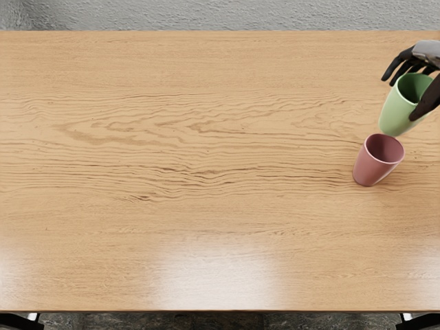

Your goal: Pick up cup and place in cup with right hand

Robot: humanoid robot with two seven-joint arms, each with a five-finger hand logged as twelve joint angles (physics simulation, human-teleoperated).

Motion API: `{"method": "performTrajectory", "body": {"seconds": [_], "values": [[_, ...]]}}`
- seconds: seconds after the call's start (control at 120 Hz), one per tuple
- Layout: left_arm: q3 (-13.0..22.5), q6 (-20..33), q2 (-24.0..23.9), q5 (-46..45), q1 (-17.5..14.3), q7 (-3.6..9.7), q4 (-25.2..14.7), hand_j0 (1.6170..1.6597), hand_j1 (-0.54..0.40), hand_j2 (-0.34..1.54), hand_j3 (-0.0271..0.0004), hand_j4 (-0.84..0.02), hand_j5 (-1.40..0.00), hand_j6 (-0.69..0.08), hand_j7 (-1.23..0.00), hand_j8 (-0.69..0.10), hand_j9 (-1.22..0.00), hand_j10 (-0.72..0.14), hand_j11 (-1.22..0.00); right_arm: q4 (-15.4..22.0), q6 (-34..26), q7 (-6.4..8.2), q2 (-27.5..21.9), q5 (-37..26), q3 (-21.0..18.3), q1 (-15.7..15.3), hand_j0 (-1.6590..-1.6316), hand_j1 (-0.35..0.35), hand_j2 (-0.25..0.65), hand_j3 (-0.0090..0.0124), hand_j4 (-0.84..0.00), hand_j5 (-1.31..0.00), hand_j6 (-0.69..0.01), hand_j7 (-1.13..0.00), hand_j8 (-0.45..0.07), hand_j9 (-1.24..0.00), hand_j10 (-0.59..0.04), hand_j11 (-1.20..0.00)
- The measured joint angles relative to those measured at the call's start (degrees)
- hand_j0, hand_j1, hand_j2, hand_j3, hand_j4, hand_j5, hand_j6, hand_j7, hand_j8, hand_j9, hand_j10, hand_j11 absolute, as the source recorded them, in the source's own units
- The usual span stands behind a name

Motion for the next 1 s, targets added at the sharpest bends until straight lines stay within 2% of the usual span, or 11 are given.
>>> {"method": "performTrajectory", "body": {"seconds": [0.017, 0.033, 0.042, 0.058, 0.067, 0.108, 0.267, 0.4, 0.542, 1.0], "values": [[0.0, 0.0, 0.0, 0.0, 0.0, 0.00, 0.0, 1.6581, 0.349, 0.00, 0.0000, 0.000, 0.00, 0.000, 0.00, 0.000, 0.00, 0.000, 0.00, 0.0, 0.0, 0.00, -0.2, 0.0, 0.0, -0.1, -1.6535, 0.032, 0.035, 0.0000, -0.466, -0.71, -0.466, -0.66, -0.297, -0.70, -0.326, -0.67], [0.0, 0.0, 0.0, 0.0, 0.0, 0.00, 0.0, 1.6581, 0.349, 0.00, 0.0000, 0.000, 0.00, 0.000, 0.00, 0.000, 0.00, 0.000, 0.00, 0.0, 0.0, 0.00, -0.3, 0.0, 0.0, -0.2, -1.6536, 0.037, 0.026, 0.0000, -0.465, -0.71, -0.468, -0.66, -0.298, -0.70, -0.328, -0.67], [0.0, 0.0, 0.0, 0.0, 0.0, 0.00, 0.0, 1.6581, 0.349, 0.00, 0.0000, 0.000, 0.00, 0.000, 0.00, 0.000, 0.00, 0.000, 0.00, 0.0, 0.0, 0.00, -0.4, 0.0, 0.0, -0.3, -1.6536, 0.039, 0.032, -0.0009, -0.466, -0.71, -0.473, -0.66, -0.298, -0.69, -0.328, -0.67], [0.0, 0.0, 0.0, 0.0, 0.0, 0.00, 0.0, 1.6581, 0.349, 0.00, 0.0000, 0.000, 0.00, 0.000, 0.00, 0.000, 0.00, 0.000, 0.00, 0.1, 0.0, 0.01, -0.5, -0.1, 0.0, -0.4, -1.6537, 0.042, 0.040, 0.0000, -0.468, -0.71, -0.465, -0.66, -0.298, -0.69, -0.325, -0.67], [0.0, 0.0, 0.0, 0.0, 0.0, 0.00, 0.0, 1.6581, 0.349, 0.00, 0.0000, 0.000, 0.00, 0.000, 0.00, 0.000, 0.00, 0.000, 0.00, 0.2, 0.0, 0.01, -0.6, -0.1, 0.0, -0.4, -1.6537, 0.044, 0.044, -0.0007, -0.469, -0.70, -0.471, -0.66, -0.299, -0.69, -0.324, -0.67], [0.0, 0.0, 0.0, 0.0, 0.0, 0.00, 0.0, 1.6581, 0.349, 0.00, 0.0000, 0.000, 0.00, 0.000, 0.00, 0.000, 0.00, 0.000, 0.00, 0.7, 0.0, 0.01, -1.2, -0.1, 0.0, -0.7, -1.6538, 0.052, 0.050, -0.0009, -0.472, -0.70, -0.462, -0.66, -0.298, -0.68, -0.318, -0.67], [0.0, 0.0, 0.0, 0.0, 0.0, 0.00, 0.0, 1.6581, 0.349, 0.00, 0.0000, 0.000, 0.00, 0.000, 0.00, 0.000, 0.00, 0.000, 0.00, 2.0, -0.1, 0.01, -2.5, -0.2, 0.1, -1.9, -1.6540, 0.071, 0.061, -0.0003, -0.480, -0.69, -0.446, -0.66, -0.284, -0.67, -0.306, -0.66], [0.0, 0.0, 0.0, 0.0, 0.0, 0.00, 0.0, 1.6581, 0.349, 0.00, -0.0001, 0.000, 0.00, 0.000, 0.00, 0.000, 0.00, 0.000, 0.00, 2.4, -0.5, 0.01, -2.6, -0.2, 0.2, -2.6, -1.6539, 0.077, 0.065, -0.0008, -0.485, -0.69, -0.444, -0.66, -0.280, -0.66, -0.300, -0.66], [0.0, 0.0, 0.0, 0.0, 0.0, 0.00, 0.0, 1.6581, 0.349, 0.00, -0.0001, 0.000, 0.00, 0.000, 0.00, 0.000, 0.00, 0.000, 0.00, 2.7, -0.5, 0.02, -2.5, -0.2, 0.2, -3.2, -1.6540, 0.079, 0.067, -0.0002, -0.486, -0.68, -0.441, -0.65, -0.280, -0.66, -0.300, -0.66], [0.0, 0.0, 0.0, 0.0, 0.0, 0.00, 0.0, 1.6581, 0.349, 0.00, -0.0001, 0.000, 0.00, 0.000, 0.00, 0.000, 0.00, 0.000, 0.00, 3.9, 0.1, 0.01, -2.8, -0.2, 0.6, -3.1, -1.6542, 0.068, 0.052, -0.0003, -0.475, -0.65, -0.458, -0.63, -0.297, -0.63, -0.316, -0.63]]}}
